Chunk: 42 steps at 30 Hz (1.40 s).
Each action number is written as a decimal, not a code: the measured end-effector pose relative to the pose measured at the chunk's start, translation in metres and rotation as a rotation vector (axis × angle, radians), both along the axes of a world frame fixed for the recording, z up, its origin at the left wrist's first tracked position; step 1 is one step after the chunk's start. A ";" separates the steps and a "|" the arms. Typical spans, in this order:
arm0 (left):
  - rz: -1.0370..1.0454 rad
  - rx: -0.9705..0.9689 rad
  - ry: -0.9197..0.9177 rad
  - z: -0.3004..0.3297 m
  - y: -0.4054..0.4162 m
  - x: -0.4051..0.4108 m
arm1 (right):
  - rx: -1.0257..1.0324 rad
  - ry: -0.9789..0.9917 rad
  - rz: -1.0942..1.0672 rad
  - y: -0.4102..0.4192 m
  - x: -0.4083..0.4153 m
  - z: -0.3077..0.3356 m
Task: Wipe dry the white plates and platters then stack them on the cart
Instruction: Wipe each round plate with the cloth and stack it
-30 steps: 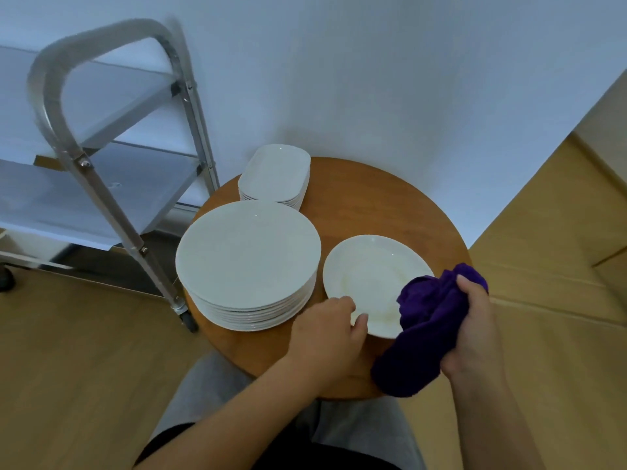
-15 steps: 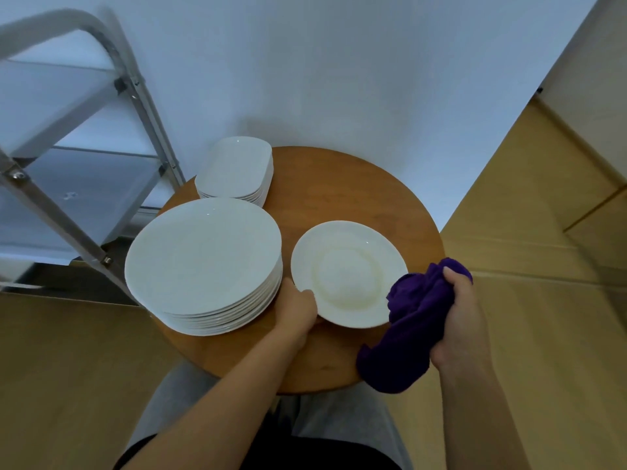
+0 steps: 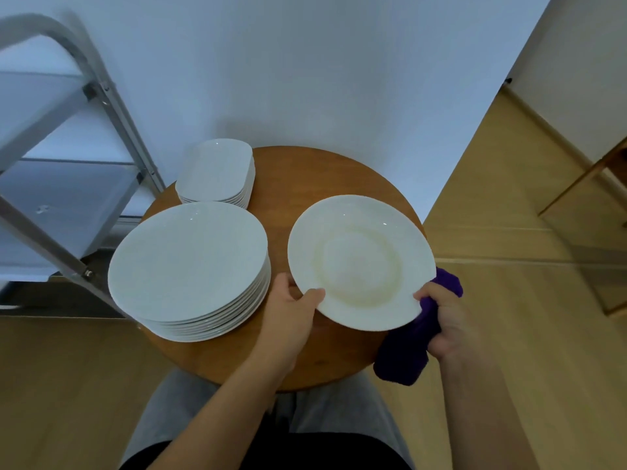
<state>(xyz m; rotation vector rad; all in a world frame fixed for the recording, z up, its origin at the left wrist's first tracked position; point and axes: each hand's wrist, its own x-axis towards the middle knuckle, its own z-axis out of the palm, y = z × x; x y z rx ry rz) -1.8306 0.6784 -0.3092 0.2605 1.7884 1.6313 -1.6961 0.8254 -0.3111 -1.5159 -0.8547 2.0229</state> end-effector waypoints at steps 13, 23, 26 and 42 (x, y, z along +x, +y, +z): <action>0.075 0.217 -0.600 0.040 -0.014 -0.036 | 0.410 -0.122 0.227 -0.021 0.013 0.074; 0.225 0.145 -0.434 0.051 -0.024 -0.004 | 0.965 -0.714 0.578 -0.077 -0.045 0.095; 0.272 0.132 -0.350 0.046 -0.029 0.007 | 1.113 -1.033 0.640 -0.091 -0.058 0.057; 0.359 0.166 -0.285 0.049 -0.054 -0.011 | 1.665 -0.349 1.229 -0.109 -0.067 0.035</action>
